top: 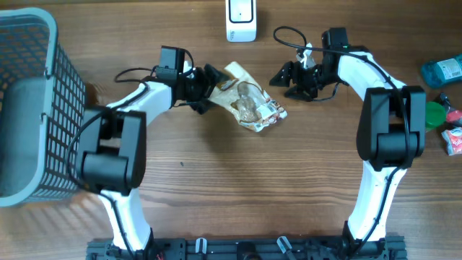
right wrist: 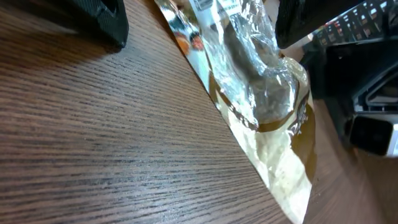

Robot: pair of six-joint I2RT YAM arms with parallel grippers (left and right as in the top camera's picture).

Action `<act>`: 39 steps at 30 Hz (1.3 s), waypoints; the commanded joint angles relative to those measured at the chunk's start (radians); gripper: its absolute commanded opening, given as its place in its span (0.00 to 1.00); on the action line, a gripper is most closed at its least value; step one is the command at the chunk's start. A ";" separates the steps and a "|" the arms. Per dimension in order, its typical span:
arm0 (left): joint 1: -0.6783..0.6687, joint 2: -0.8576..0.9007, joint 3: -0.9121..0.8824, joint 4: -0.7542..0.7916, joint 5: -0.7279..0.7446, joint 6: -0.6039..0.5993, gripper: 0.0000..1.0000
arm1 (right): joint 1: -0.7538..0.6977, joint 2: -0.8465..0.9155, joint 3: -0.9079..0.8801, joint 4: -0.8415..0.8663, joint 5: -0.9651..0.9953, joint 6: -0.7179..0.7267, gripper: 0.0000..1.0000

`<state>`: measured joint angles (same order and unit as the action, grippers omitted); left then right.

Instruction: Scan the item barcode

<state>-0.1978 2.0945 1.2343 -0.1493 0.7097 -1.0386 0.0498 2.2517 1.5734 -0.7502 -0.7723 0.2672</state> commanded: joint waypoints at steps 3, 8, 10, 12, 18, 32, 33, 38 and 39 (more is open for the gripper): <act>-0.014 0.137 -0.057 -0.018 0.008 -0.025 0.40 | 0.010 0.082 -0.059 -0.049 0.179 0.024 0.77; -0.014 0.137 -0.057 -0.018 0.013 -0.025 0.04 | 0.010 0.082 -0.060 -0.079 0.179 0.022 0.73; -0.014 0.137 -0.057 -0.015 0.021 -0.025 0.04 | 0.010 0.082 -0.060 -0.077 0.179 0.022 0.73; -0.010 0.137 -0.057 0.011 0.056 -0.025 0.04 | 0.010 0.082 -0.060 -0.074 0.169 0.024 0.73; 0.045 0.137 -0.057 0.214 0.314 -0.069 0.04 | 0.010 0.082 -0.060 -0.069 -0.042 0.024 0.92; 0.154 0.137 -0.057 0.248 0.621 -0.069 0.04 | 0.102 0.101 -0.140 0.378 -0.328 0.380 0.99; 0.150 0.137 -0.057 0.248 0.621 -0.069 0.04 | 0.138 0.125 -0.149 0.496 -0.376 0.468 0.99; 0.148 0.137 -0.057 0.248 0.621 -0.069 0.04 | 0.214 0.199 -0.149 0.797 -0.553 0.683 0.58; 0.150 0.137 -0.057 0.248 0.620 -0.069 0.04 | 0.215 0.200 -0.149 0.802 -0.573 0.674 0.50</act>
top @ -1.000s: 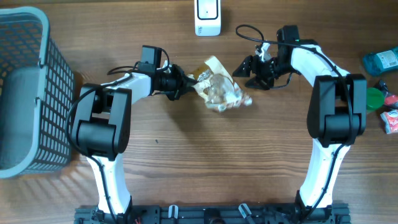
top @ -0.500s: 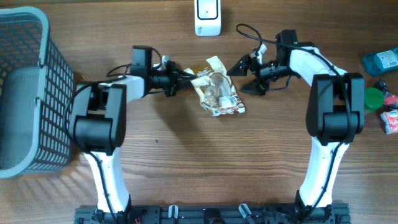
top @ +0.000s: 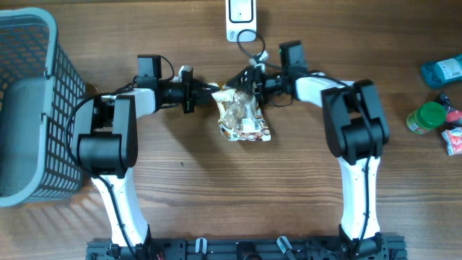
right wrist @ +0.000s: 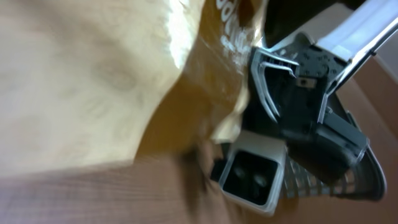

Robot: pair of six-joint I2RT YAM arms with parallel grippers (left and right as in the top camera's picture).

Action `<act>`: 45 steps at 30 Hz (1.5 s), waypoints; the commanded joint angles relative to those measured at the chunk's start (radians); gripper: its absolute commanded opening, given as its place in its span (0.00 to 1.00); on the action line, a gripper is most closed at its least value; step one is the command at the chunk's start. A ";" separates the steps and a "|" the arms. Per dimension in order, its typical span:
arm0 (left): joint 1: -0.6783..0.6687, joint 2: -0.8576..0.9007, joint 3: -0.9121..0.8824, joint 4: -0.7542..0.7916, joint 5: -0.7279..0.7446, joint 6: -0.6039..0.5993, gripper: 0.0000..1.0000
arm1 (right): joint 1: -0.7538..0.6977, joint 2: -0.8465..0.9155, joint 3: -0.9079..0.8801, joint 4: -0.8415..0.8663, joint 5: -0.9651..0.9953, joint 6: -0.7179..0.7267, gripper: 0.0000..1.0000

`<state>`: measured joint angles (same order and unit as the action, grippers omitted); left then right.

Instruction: Scan the item barcode

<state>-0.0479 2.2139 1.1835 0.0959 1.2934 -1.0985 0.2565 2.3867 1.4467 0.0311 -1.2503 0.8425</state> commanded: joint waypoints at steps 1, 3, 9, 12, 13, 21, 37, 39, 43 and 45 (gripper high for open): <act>0.001 0.018 -0.006 0.002 0.030 -0.008 0.04 | -0.002 0.064 -0.022 0.022 -0.113 0.095 0.49; 0.008 0.018 -0.006 0.002 0.026 0.000 0.04 | -0.032 0.064 -0.024 0.020 -0.113 0.070 0.61; 0.033 0.018 -0.006 -0.002 0.021 0.021 0.04 | -0.115 0.064 -0.029 0.021 -0.248 0.017 0.72; 0.033 0.018 -0.006 -0.002 0.002 0.021 0.04 | -0.111 0.064 -0.029 0.020 -0.281 -0.013 0.63; 0.033 0.018 -0.006 -0.002 0.000 0.021 0.04 | -0.110 0.064 -0.029 0.020 -0.285 -0.014 0.63; 0.030 0.018 -0.006 -0.002 -0.001 0.021 0.04 | -0.056 0.064 -0.029 0.020 -0.239 -0.047 0.63; 0.030 0.018 -0.006 -0.002 -0.001 0.021 0.14 | -0.026 0.064 -0.047 0.020 -0.152 -0.108 0.14; 0.030 0.018 -0.006 -0.002 -0.001 0.021 0.38 | -0.026 0.063 -0.047 0.022 -0.163 -0.109 0.10; 0.031 0.018 -0.006 -0.002 -0.004 0.021 1.00 | -0.026 0.055 -0.047 0.062 -0.195 -0.105 0.05; 0.031 0.018 -0.006 -0.002 -0.004 0.021 1.00 | -0.026 0.040 -0.047 0.063 -0.194 -0.102 0.05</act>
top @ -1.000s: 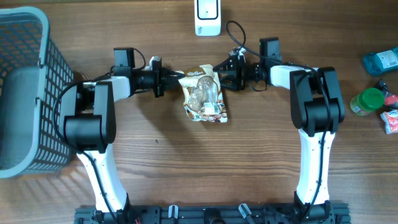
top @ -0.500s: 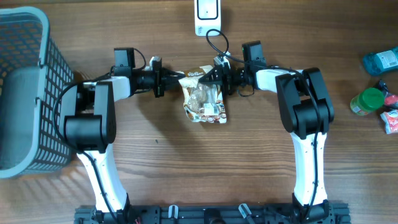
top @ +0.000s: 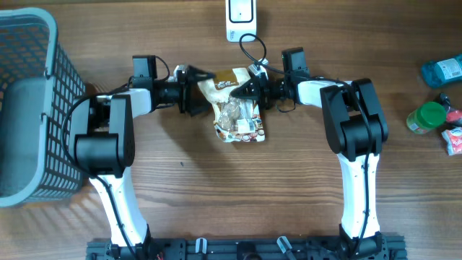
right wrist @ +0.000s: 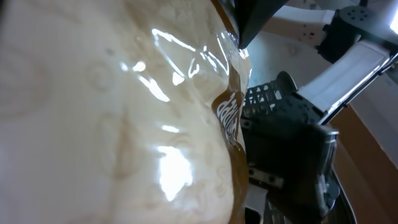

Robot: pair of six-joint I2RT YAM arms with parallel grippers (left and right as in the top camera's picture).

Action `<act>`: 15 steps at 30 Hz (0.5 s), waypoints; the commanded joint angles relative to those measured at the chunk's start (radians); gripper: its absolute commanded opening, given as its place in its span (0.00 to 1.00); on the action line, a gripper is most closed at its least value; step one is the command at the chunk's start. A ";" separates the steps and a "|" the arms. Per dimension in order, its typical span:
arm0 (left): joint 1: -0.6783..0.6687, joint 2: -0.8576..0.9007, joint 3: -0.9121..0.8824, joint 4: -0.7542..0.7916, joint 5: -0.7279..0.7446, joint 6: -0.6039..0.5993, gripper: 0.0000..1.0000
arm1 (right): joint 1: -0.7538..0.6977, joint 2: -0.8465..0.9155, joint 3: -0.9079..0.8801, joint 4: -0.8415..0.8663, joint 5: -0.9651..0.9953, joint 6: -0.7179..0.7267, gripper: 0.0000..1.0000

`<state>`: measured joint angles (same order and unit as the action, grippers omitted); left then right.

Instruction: Scan the item barcode

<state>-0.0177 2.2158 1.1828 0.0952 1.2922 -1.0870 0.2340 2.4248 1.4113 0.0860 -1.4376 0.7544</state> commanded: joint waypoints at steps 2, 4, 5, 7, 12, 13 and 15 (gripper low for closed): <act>0.000 0.016 -0.006 -0.002 -0.003 0.010 1.00 | -0.003 -0.021 -0.012 0.008 -0.006 -0.014 0.05; 0.000 0.016 -0.006 -0.002 -0.003 0.009 1.00 | -0.004 -0.048 -0.011 0.011 -0.006 -0.014 0.05; 0.000 0.016 -0.006 -0.002 -0.003 0.010 1.00 | -0.005 -0.056 -0.011 0.011 -0.006 -0.014 0.05; 0.000 0.016 -0.006 -0.002 -0.002 0.009 1.00 | -0.013 -0.075 -0.011 0.012 -0.006 -0.018 0.05; 0.004 0.016 -0.006 -0.001 -0.003 0.014 1.00 | -0.079 -0.127 -0.011 0.014 -0.008 -0.018 0.05; 0.004 0.016 -0.006 -0.001 -0.006 0.040 1.00 | -0.094 -0.129 -0.011 0.014 -0.018 -0.018 0.05; 0.002 0.016 -0.006 -0.010 -0.031 0.079 1.00 | -0.113 -0.134 -0.011 0.014 -0.037 -0.017 0.05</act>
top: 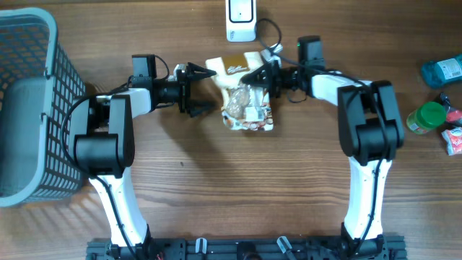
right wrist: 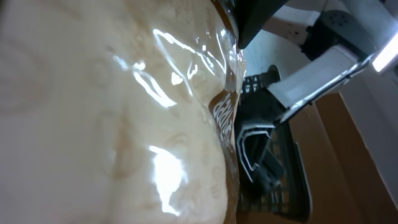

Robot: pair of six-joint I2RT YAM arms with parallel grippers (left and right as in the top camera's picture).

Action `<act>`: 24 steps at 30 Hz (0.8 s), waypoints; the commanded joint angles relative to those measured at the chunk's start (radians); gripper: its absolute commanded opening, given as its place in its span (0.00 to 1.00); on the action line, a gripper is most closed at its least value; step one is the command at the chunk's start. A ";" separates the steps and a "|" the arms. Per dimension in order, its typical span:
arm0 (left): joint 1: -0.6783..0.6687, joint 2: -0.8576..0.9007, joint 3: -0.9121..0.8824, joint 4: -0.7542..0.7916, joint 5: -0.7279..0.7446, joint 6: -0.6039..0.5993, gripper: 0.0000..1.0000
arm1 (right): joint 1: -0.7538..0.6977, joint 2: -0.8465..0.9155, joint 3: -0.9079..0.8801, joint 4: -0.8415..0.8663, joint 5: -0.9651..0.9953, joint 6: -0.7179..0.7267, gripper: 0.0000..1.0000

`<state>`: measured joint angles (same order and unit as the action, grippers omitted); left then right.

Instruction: Scan the item barcode

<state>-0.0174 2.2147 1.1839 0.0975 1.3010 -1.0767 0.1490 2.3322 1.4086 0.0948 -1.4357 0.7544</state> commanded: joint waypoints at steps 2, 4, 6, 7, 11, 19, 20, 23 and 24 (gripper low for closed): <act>-0.005 0.016 -0.006 -0.011 -0.098 0.105 1.00 | -0.043 -0.055 -0.008 0.007 -0.047 -0.018 0.05; -0.015 0.009 -0.006 -0.010 -0.146 0.105 1.00 | -0.056 -0.078 -0.008 0.009 -0.047 -0.014 0.05; -0.038 -0.019 -0.006 -0.011 -0.186 0.107 1.00 | -0.066 -0.107 -0.008 0.010 -0.046 -0.010 0.05; -0.055 -0.044 -0.006 -0.011 -0.212 0.117 1.00 | -0.069 -0.126 -0.008 0.009 -0.046 -0.008 0.05; -0.082 -0.174 -0.006 -0.093 -0.286 0.166 0.99 | -0.070 -0.185 -0.008 0.009 -0.058 0.010 0.05; -0.104 -0.610 -0.006 -0.567 -0.749 0.481 1.00 | -0.068 -0.335 -0.008 0.025 -0.026 0.030 0.05; -0.111 -0.659 -0.006 -0.621 -0.803 0.506 1.00 | -0.068 -0.355 -0.008 0.027 -0.007 0.013 0.05; -0.121 -0.746 -0.006 -0.718 -0.869 0.551 1.00 | -0.068 -0.438 -0.005 0.028 0.113 -0.092 0.05; -0.122 -0.752 -0.006 -0.732 -0.869 0.550 1.00 | -0.067 -0.458 -0.004 0.027 0.153 -0.117 0.05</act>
<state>-0.1318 1.4921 1.1805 -0.6075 0.5453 -0.6125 0.0834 1.9530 1.4075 0.1165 -1.3891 0.7372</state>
